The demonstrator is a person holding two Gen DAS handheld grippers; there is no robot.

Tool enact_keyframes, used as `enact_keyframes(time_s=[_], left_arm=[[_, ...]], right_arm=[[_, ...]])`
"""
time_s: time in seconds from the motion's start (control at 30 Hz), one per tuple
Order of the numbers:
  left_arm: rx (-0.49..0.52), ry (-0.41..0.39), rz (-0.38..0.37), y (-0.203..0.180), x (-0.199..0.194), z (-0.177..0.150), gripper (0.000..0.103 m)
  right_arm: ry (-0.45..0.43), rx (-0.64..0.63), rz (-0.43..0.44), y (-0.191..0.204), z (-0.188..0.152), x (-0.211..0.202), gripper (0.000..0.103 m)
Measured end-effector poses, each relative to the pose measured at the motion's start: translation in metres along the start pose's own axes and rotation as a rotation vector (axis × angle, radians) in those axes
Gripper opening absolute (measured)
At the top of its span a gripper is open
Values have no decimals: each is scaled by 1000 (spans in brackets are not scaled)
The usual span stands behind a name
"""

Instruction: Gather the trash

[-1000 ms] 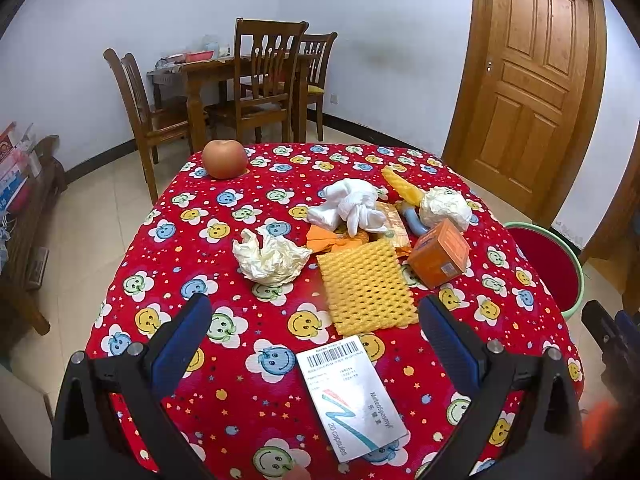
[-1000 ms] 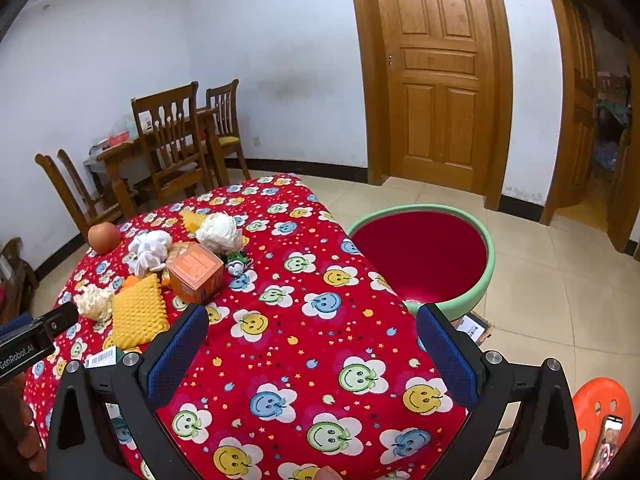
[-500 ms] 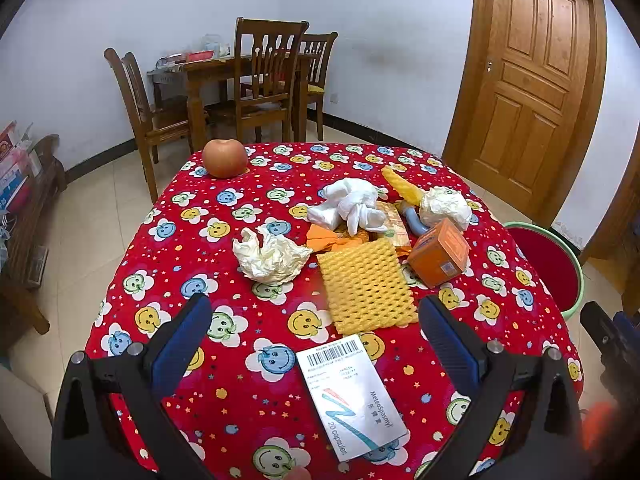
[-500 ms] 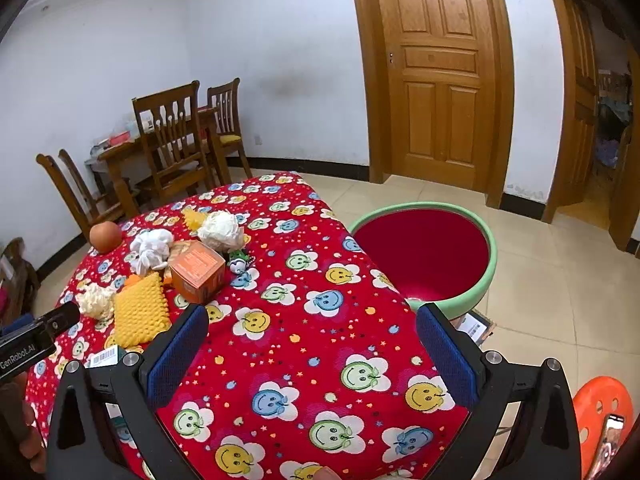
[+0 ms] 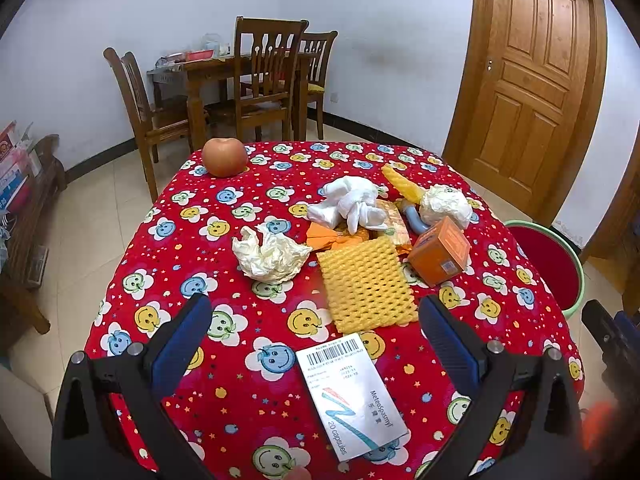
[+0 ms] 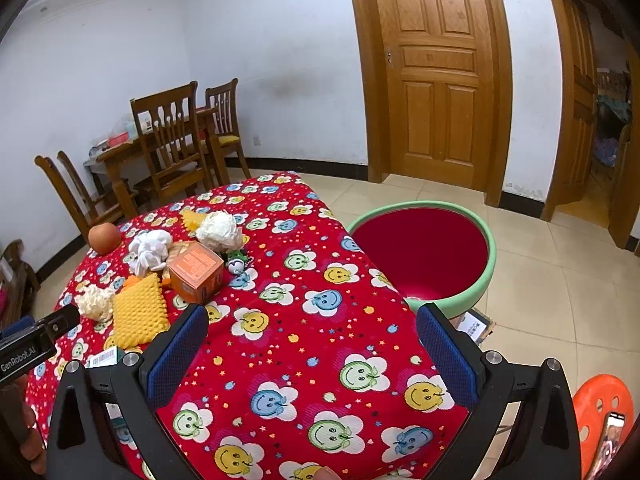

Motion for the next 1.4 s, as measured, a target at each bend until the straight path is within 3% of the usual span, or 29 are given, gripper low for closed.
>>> enact_keyframes(time_s=[1.4], left_arm=[[6, 12, 10, 0, 1, -8, 101]], right_arm=[[-4, 11, -6, -7, -3, -6, 103]])
Point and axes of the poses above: each gripper's, at about its wrist camera, not at the fingertips, and x roughly the way its jaws point, y to its left, z to its top, the point moved 3 cm from there along x, roughly the way its jaws point, and after that the axes turned 11 degrees about -x, right-handed, at the moved point
